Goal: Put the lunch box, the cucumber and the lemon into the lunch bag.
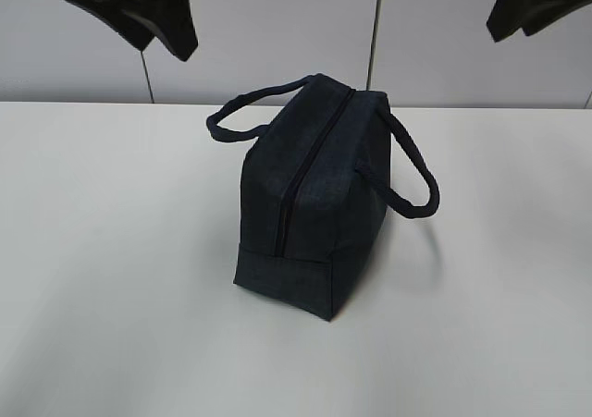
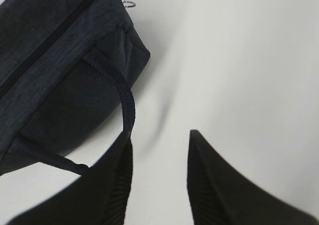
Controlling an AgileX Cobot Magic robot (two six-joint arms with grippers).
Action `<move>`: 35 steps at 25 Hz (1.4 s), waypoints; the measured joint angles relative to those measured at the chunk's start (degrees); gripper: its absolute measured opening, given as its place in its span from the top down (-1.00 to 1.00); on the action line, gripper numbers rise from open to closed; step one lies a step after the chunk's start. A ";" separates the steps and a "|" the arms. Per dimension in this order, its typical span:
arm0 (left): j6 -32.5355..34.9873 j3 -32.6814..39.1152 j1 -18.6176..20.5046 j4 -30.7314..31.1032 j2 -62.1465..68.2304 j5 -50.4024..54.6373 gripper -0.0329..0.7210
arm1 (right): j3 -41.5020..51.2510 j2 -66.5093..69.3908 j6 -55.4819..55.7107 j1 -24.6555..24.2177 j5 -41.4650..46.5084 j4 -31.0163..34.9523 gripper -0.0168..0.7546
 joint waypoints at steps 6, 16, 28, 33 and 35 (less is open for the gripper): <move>0.00 4.60 0.00 0.23 -8.15 0.13 -0.05 | 4.52 -8.20 -0.36 0.00 0.50 0.00 0.24; -0.02 13.50 0.00 -0.94 -19.73 0.17 -0.01 | 22.04 -28.28 -1.07 0.00 0.26 -0.48 0.24; -0.28 21.68 0.00 -2.64 -32.25 0.58 0.11 | 42.63 -56.24 -1.29 0.00 -3.06 -0.83 0.24; -0.30 26.93 0.00 -3.54 -37.66 0.58 0.11 | 47.47 -65.95 -1.29 0.00 -3.06 -0.83 0.24; -0.30 30.01 0.00 -3.54 -40.38 0.58 0.11 | 48.80 -69.46 -1.29 0.00 -2.94 -0.83 0.24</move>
